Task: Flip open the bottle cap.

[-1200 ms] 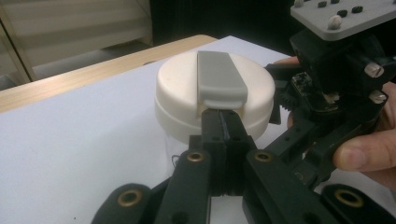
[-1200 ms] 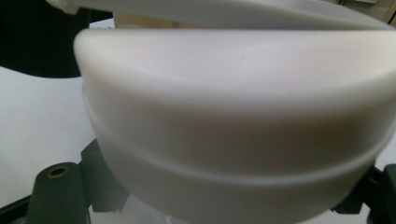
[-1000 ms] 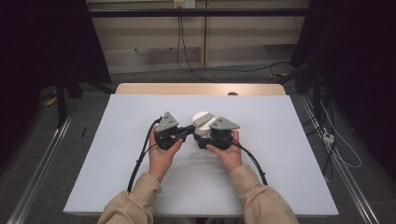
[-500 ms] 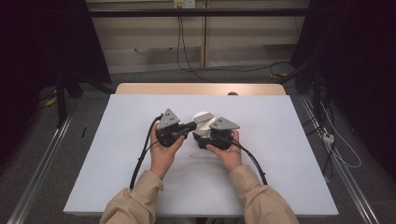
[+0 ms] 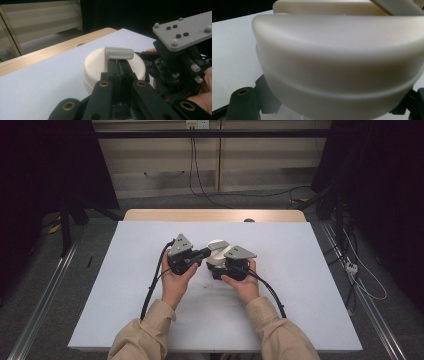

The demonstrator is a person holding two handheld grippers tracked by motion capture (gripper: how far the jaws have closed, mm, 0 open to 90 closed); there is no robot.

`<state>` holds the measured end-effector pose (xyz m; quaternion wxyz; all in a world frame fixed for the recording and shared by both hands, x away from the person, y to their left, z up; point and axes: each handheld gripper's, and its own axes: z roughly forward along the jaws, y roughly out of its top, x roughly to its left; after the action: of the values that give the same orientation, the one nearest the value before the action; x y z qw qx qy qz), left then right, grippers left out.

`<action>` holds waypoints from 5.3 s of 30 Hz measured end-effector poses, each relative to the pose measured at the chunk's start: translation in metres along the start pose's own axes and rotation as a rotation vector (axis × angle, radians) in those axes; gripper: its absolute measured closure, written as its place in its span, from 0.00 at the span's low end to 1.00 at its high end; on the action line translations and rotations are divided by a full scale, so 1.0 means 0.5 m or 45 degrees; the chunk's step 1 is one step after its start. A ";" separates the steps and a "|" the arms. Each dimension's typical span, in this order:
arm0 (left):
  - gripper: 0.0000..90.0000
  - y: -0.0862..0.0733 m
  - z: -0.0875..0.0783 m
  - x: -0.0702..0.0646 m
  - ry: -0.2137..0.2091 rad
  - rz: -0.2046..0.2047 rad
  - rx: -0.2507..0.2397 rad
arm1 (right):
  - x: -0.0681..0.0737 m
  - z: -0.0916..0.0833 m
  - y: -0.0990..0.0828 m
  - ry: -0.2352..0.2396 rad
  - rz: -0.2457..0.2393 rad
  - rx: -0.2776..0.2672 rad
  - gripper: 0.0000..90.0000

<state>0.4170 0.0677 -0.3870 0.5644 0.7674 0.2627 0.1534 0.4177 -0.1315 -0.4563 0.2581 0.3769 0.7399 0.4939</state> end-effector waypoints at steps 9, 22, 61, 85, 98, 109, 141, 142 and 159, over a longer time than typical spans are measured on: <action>1.00 0.014 0.007 -0.001 0.024 0.013 0.014 | 0.000 0.000 0.000 -0.001 0.001 0.001 0.21; 1.00 0.034 0.015 0.001 0.027 0.022 0.008 | 0.000 0.000 0.000 -0.001 0.003 -0.001 0.21; 1.00 0.077 0.050 -0.002 0.006 0.052 0.020 | -0.002 0.000 0.000 0.005 0.004 0.000 0.21; 1.00 0.099 0.072 -0.003 -0.022 0.073 0.036 | -0.002 0.000 0.000 0.007 0.003 0.000 0.21; 1.00 0.107 0.080 0.003 -0.032 0.083 0.039 | -0.003 0.000 0.000 0.009 0.000 0.000 0.21; 1.00 0.112 0.086 0.005 -0.034 0.085 0.047 | -0.004 0.000 -0.001 0.012 0.000 -0.001 0.21; 1.00 0.132 0.109 0.011 -0.044 0.085 0.062 | -0.004 0.000 -0.001 0.012 -0.004 -0.002 0.21; 1.00 0.132 0.109 0.011 -0.043 0.083 0.063 | -0.004 0.000 -0.001 0.012 -0.004 -0.002 0.21; 1.00 0.137 0.124 0.013 -0.042 0.081 0.065 | -0.003 0.000 -0.001 0.014 -0.004 0.001 0.21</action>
<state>0.4710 0.0072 -0.3423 0.5439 0.7918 0.2327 0.1518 0.4185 -0.1329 -0.4569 0.2548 0.3731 0.7420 0.4953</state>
